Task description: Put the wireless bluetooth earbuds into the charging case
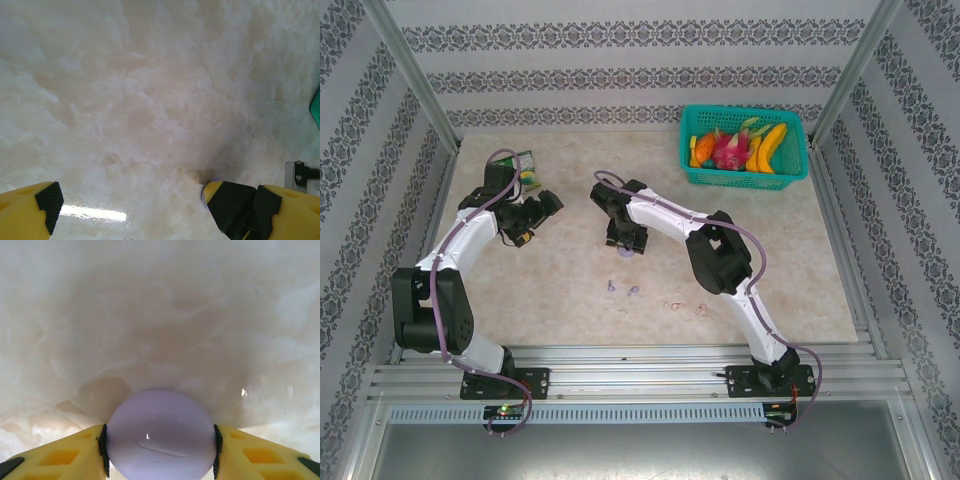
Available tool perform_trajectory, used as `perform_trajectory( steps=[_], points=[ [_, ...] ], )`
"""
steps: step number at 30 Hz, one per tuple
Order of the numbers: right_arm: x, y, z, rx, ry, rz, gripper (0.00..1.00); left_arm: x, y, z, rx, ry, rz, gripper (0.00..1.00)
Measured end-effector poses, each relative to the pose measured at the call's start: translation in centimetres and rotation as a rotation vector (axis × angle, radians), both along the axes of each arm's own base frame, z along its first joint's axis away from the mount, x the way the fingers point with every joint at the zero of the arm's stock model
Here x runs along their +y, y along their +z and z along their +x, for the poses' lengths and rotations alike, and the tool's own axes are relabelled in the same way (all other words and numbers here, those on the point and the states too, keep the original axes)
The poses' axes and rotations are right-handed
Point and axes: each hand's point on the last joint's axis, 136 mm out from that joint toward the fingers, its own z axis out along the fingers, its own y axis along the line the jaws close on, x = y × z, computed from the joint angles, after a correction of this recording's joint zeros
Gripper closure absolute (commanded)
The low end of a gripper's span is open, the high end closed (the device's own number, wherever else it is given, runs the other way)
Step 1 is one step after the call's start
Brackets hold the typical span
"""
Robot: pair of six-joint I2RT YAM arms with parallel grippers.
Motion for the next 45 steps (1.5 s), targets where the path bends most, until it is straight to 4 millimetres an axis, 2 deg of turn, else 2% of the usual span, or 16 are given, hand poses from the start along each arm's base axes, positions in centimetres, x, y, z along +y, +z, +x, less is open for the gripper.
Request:
perform_trajectory(
  steps=[3, 7, 12, 15, 27, 34, 45],
  points=[
    [-0.2, 0.0, 0.4, -0.006, 0.091, -0.008, 0.46, 0.0, 0.0, 0.0, 0.000, 0.000, 0.000, 0.00],
    [-0.9, -0.1, 0.4, 0.002, 0.175, -0.034, 0.38, 0.0, 0.0, 0.0, 0.000, 0.000, 0.000, 0.00],
    [-1.5, -0.6, 0.2, 0.020, 0.209, -0.055, 0.31, 0.0, 0.0, 0.0, 0.000, 0.000, 0.000, 0.00],
    [-1.6, -0.6, 0.3, 0.022, 0.210, -0.056, 0.30, 0.0, 0.0, 0.0, 0.000, 0.000, 0.000, 0.00],
    [-2.0, -0.7, 0.8, 0.045, -0.028, 0.003, 0.30, 0.0, -0.2, -0.2, 0.006, 0.000, 0.000, 0.00],
    [-1.9, -0.2, 0.9, 0.051, -0.086, 0.004, 0.30, 0.0, -0.2, -0.1, 0.005, 0.000, 0.000, 0.00],
    [-1.7, -0.6, 0.5, 0.072, -0.159, -0.008, 0.30, 0.0, -0.4, -0.2, 0.007, 0.000, 0.000, 0.00]
  ],
)
